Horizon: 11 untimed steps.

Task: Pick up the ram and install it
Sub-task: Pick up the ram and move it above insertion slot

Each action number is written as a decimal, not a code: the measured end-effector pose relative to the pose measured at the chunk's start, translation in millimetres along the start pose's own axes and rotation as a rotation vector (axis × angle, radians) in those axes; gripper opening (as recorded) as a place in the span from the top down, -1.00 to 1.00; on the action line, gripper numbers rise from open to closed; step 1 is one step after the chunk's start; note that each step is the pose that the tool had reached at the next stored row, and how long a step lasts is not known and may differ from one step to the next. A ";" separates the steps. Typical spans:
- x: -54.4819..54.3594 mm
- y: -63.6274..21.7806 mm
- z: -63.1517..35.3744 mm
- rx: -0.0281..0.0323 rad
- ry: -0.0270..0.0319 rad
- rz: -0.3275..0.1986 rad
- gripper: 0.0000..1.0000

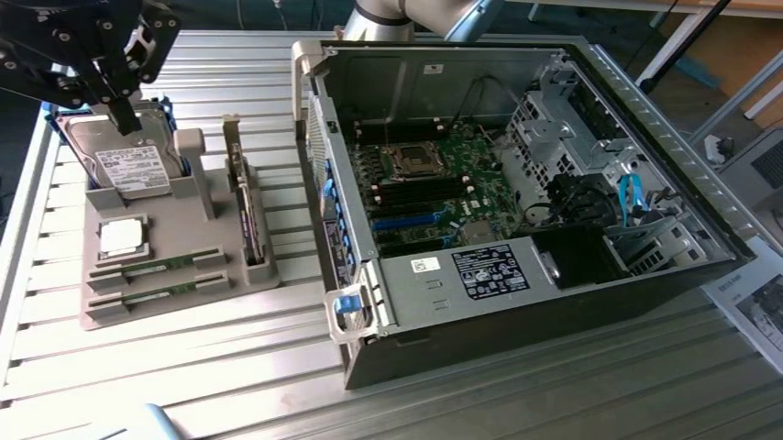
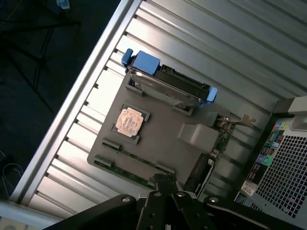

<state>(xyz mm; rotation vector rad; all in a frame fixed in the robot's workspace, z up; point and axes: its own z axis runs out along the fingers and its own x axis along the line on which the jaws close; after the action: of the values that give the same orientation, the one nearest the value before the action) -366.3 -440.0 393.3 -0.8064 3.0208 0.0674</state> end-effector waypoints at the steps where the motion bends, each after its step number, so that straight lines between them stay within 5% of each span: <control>1: 0.0 0.0 0.0 -0.0003 0.0005 -0.013 0.80; 11: 0.0 -0.1 0.0 -0.0045 0.0068 -0.181 0.80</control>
<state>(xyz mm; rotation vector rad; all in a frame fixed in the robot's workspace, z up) -366.3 -440.1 393.3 -1.0782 2.9389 0.0692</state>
